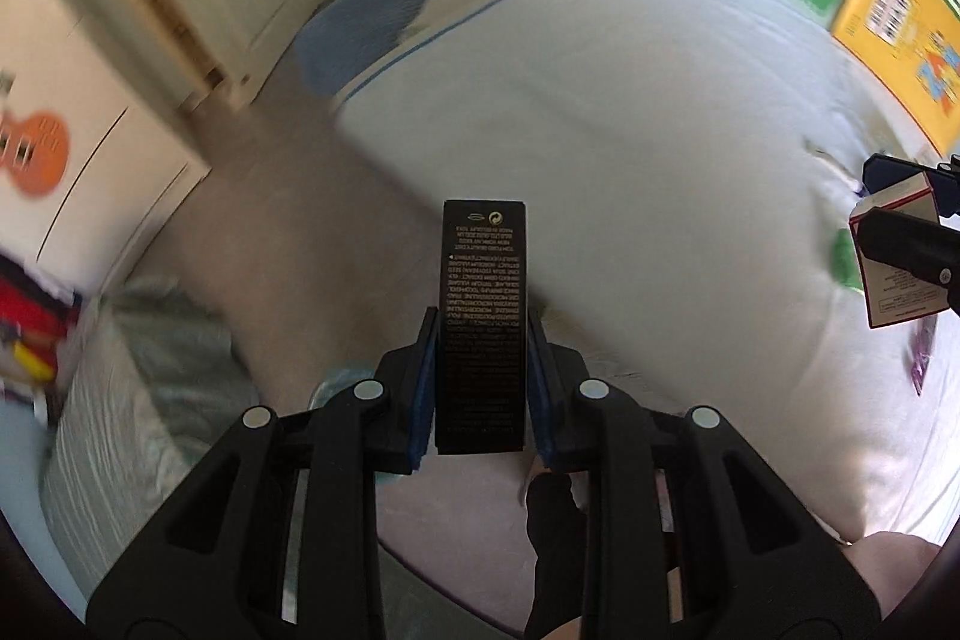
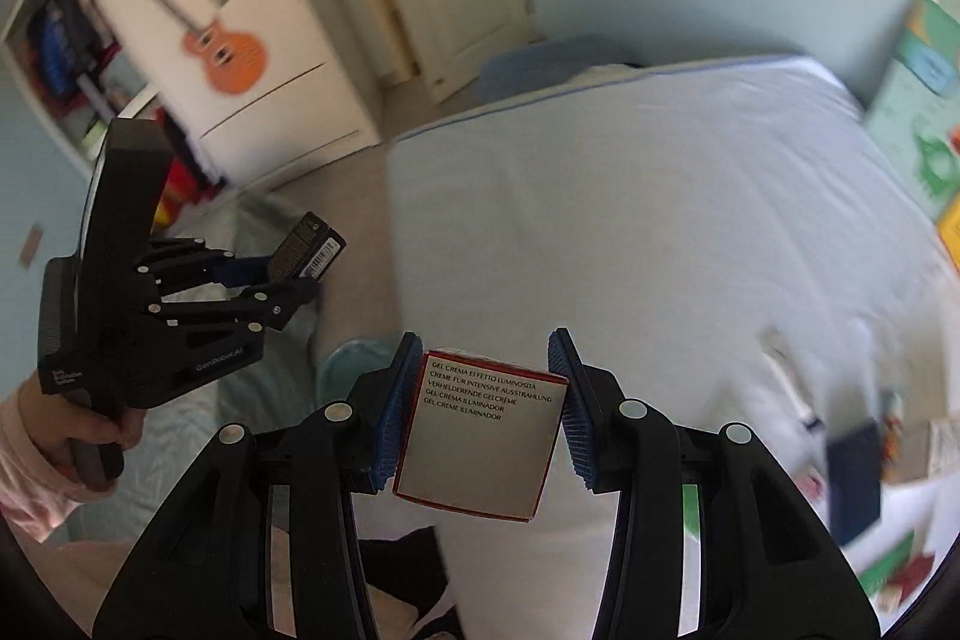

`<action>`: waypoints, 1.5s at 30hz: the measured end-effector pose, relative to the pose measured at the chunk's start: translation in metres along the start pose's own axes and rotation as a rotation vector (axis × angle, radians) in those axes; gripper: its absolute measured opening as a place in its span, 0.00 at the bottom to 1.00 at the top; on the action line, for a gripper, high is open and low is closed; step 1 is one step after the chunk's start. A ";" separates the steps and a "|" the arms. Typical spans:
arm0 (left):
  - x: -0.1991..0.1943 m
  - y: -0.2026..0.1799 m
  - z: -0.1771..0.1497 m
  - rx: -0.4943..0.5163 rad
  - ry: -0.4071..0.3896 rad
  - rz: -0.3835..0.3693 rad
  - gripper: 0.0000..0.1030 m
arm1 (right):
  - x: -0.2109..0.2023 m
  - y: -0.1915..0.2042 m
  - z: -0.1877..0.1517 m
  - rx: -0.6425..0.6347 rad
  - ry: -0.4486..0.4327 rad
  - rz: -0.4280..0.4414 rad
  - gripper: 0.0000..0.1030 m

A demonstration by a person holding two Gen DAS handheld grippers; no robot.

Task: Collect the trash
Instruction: 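Carry both boxes over the teal bin and open both grippers, then move both open grippers back toward the bed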

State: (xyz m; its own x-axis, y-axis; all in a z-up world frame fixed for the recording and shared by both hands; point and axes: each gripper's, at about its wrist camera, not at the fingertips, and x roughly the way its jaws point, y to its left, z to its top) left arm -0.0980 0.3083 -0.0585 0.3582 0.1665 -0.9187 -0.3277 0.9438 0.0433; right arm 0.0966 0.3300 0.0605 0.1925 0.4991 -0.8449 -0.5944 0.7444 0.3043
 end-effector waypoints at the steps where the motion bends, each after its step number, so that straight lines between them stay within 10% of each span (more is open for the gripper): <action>1: 0.000 0.014 -0.007 -0.033 0.007 0.016 0.23 | 0.008 0.010 0.006 -0.027 0.009 0.023 0.43; 20: 0.000 0.193 -0.119 -0.596 0.066 0.154 0.24 | 0.136 0.230 0.080 -0.510 0.189 0.394 0.43; 36: 0.013 0.250 -0.118 -0.725 0.040 0.142 0.24 | 0.191 0.281 0.115 -0.559 0.277 0.517 0.44; 38: 0.023 0.256 -0.117 -0.721 0.062 0.144 0.45 | 0.201 0.281 0.121 -0.539 0.289 0.520 0.56; 39: 0.026 0.259 -0.116 -0.730 0.084 0.164 0.79 | 0.206 0.281 0.125 -0.515 0.291 0.521 0.82; 45: 0.031 0.268 -0.126 -0.768 0.102 0.204 0.86 | 0.217 0.267 0.142 -0.451 0.285 0.521 0.91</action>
State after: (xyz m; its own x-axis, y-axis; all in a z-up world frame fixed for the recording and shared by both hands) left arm -0.2852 0.5304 -0.1253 0.1569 0.2522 -0.9549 -0.9018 0.4308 -0.0344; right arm 0.0900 0.7002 0.0206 -0.3756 0.5573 -0.7405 -0.8277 0.1577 0.5386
